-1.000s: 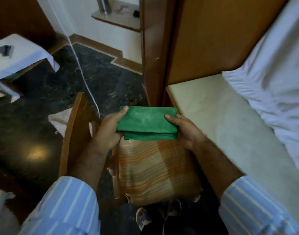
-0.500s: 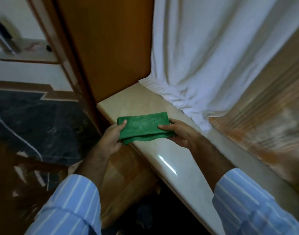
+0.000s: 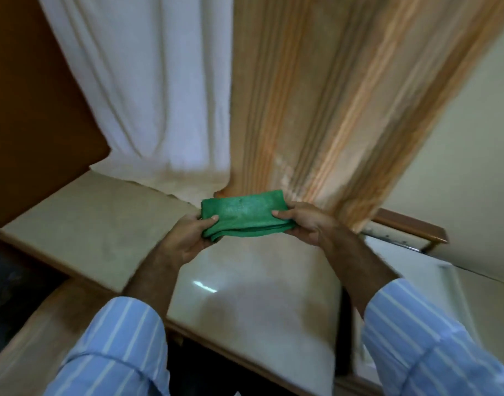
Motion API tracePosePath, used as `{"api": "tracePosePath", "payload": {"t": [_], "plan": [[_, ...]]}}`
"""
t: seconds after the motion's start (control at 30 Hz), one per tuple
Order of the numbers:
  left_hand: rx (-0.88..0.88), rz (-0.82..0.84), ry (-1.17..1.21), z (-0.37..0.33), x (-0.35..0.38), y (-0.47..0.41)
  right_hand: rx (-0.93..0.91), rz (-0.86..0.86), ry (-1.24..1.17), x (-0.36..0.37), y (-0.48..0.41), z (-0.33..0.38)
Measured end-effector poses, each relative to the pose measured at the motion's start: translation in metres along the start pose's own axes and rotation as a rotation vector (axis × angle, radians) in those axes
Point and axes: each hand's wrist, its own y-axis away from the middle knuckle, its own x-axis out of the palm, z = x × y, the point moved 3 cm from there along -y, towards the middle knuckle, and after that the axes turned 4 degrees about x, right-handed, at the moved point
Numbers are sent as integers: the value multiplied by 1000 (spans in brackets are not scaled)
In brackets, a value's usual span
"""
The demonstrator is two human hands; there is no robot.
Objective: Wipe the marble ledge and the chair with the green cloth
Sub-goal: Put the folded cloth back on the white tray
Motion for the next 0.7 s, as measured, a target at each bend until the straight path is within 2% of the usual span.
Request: {"api": "tracePosePath", "payload": {"t": [0.17,0.33,0.53,0.7], "plan": [[-34,124,-42,52,119,-17,-27,-133,83,-131,66,-10],[-38,195,-120,104,211,-24,-21,-402,154,-238,128,-40],[-45,138,-252,160,281,-9,22,-633,293,-313,176,-86],[-150,210,-358,202,313,5,122,-747,305,-349,201,-126]]}}
